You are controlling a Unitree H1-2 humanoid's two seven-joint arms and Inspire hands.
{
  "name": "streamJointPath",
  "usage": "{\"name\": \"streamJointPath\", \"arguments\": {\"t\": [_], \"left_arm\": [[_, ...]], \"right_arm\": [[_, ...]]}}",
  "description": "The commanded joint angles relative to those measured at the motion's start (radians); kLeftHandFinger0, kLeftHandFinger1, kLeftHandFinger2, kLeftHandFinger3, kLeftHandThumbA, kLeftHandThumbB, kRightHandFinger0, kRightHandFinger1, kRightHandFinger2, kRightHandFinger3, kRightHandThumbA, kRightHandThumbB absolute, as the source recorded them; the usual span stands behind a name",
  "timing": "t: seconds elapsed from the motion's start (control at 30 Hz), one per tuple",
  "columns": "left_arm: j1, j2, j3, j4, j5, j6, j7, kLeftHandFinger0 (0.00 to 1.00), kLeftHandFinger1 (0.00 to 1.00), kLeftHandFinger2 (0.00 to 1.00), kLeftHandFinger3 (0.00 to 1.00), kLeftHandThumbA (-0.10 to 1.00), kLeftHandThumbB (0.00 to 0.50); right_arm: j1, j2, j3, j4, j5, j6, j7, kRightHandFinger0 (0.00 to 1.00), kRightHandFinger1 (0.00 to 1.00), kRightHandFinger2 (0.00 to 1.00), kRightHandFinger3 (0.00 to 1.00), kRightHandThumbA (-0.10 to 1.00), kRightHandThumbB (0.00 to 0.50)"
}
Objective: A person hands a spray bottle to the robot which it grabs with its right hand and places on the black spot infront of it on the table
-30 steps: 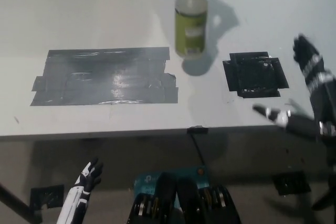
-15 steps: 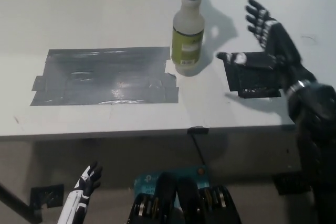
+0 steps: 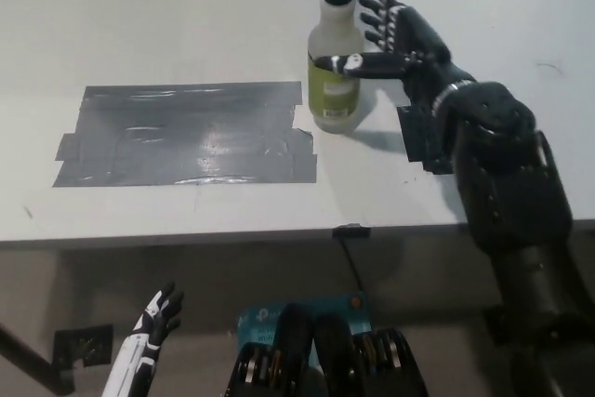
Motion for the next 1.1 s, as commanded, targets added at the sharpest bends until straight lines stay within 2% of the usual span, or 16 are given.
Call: {"name": "streamJointPath", "arguments": {"t": [0.0,0.1,0.13,0.17,0.27,0.43,0.5,0.53,0.77,0.9,1.0,1.03,1.07], "left_arm": [[-0.002,-0.001,0.003,-0.012,-0.012,-0.021,-0.006,1.0,1.0,1.0,1.0,1.0,0.048],[-0.002,-0.002,0.005,-0.015,-0.006,-0.01,-0.002,1.0,1.0,1.0,1.0,1.0,0.056],[-0.002,-0.002,0.006,-0.015,-0.011,-0.01,-0.003,1.0,1.0,1.0,1.0,1.0,0.051],[-0.002,-0.004,0.007,-0.018,-0.014,-0.007,-0.003,1.0,1.0,1.0,1.0,1.0,0.053],[0.002,-0.004,0.01,-0.024,-0.013,-0.001,-0.002,1.0,1.0,1.0,1.0,1.0,0.045],[-0.003,-0.006,0.01,-0.019,-0.014,-0.01,-0.002,1.0,1.0,1.0,1.0,1.0,0.048],[-0.002,-0.007,0.01,-0.02,-0.016,-0.007,-0.003,1.0,1.0,1.0,1.0,1.0,0.036],[-0.002,-0.007,0.011,-0.018,-0.016,-0.011,-0.003,1.0,1.0,1.0,1.0,1.0,0.015],[-0.003,-0.008,0.011,-0.03,-0.014,0.002,-0.007,1.0,1.0,1.0,1.0,1.0,0.018],[-0.003,-0.007,0.011,-0.029,-0.012,0.001,-0.006,1.0,1.0,1.0,1.0,1.0,0.028],[0.004,-0.003,0.013,-0.023,-0.01,-0.009,-0.004,1.0,1.0,1.0,1.0,1.0,0.035],[0.004,-0.003,0.014,-0.021,-0.008,-0.013,-0.003,1.0,1.0,1.0,1.0,1.0,0.029],[0.003,-0.002,0.015,-0.018,-0.009,-0.018,-0.002,1.0,1.0,1.0,1.0,1.0,0.024]], "right_arm": [[-0.095,0.02,0.02,0.044,-0.024,-0.023,-0.011,1.0,1.0,1.0,1.0,1.0,0.437],[-0.121,0.029,0.028,0.095,-0.033,-0.03,-0.022,1.0,1.0,1.0,1.0,1.0,0.423],[-0.131,0.034,0.03,0.113,-0.04,-0.03,-0.034,1.0,1.0,1.0,1.0,1.0,0.477],[-0.144,0.037,0.033,0.14,-0.044,-0.03,-0.038,1.0,1.0,1.0,1.0,1.0,0.499],[-0.163,0.042,0.032,0.193,-0.038,-0.054,-0.027,1.0,1.0,1.0,1.0,1.0,0.5],[-0.184,0.043,0.042,0.276,-0.046,-0.107,-0.015,1.0,1.0,1.0,1.0,1.0,0.457],[-0.196,0.042,0.049,0.322,-0.055,-0.126,-0.024,1.0,1.0,1.0,1.0,1.0,0.435],[-0.2,0.042,0.045,0.343,-0.049,-0.142,-0.022,1.0,1.0,1.0,1.0,1.0,0.423],[-0.225,0.041,0.03,0.436,-0.045,-0.192,-0.041,1.0,1.0,1.0,1.0,0.97,0.459],[-0.236,0.044,0.021,0.465,-0.038,-0.209,-0.044,1.0,1.0,1.0,1.0,0.95,0.453],[-0.25,0.053,0.024,0.487,-0.04,-0.219,-0.04,1.0,1.0,1.0,1.0,0.96,0.431],[-0.253,0.055,0.026,0.487,-0.043,-0.223,-0.044,1.0,1.0,1.0,1.0,0.94,0.409],[-0.259,0.061,0.021,0.497,-0.043,-0.245,-0.057,1.0,1.0,1.0,1.0,0.86,0.391]]}}
